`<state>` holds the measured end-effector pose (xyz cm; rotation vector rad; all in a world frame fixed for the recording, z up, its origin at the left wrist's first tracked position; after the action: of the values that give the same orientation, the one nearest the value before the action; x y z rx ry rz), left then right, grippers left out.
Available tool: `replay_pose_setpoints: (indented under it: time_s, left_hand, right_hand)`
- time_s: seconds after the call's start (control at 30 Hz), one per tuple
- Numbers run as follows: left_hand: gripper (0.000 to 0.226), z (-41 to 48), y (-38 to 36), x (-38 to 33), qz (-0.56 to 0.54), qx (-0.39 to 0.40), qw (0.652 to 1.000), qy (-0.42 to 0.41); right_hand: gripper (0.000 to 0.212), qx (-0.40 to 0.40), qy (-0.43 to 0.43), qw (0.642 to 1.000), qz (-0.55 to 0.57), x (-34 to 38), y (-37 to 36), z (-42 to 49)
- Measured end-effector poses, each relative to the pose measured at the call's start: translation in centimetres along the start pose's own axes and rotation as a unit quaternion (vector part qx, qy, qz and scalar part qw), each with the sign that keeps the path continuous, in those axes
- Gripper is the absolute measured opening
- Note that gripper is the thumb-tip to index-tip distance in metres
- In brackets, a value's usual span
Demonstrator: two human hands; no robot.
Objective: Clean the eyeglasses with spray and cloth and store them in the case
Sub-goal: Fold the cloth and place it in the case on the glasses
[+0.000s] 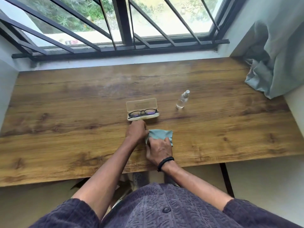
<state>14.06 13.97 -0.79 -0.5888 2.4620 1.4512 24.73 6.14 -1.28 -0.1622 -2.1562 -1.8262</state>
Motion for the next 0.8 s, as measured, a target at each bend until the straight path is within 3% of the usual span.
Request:
replay_pose_setpoints:
  time_s: [0.13, 0.33, 0.5, 0.8]
  left_hand:
    - [0.014, 0.0, -0.2, -0.3, -0.043, 0.013, 0.999, 0.005]
    - [0.019, -0.1, -0.7, -2.5, -0.05, 0.011, 0.999, -0.012]
    - [0.025, -0.3, -1.6, -5.0, -0.026, 0.009, 0.999, -0.03]
    - [0.024, -0.4, -3.5, -8.0, -0.004, -0.005, 0.998, -0.069]
  right_hand:
    - [0.014, 0.003, -0.1, 0.988, 0.115, -1.0, 0.6, -1.0]
    - [0.01, 0.02, -0.275, 0.919, 0.283, -3.6, 0.2, -2.7]
    - [0.009, 0.006, -0.325, 0.887, 0.329, -5.4, 0.4, -3.3]
    - [0.011, -0.008, -0.362, 0.865, 0.347, -7.5, 0.9, -3.9]
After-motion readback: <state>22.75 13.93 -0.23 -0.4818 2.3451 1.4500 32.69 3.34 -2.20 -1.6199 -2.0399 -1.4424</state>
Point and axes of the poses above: each hand's wrist, its own z-axis towards the middle knuckle, its own y-axis out of the back of the hand, x = y × z, the point moved 4 cm from there along z, towards the middle knuckle, and after that the axes turned 1 degree about -y, right-handed, at the moved point
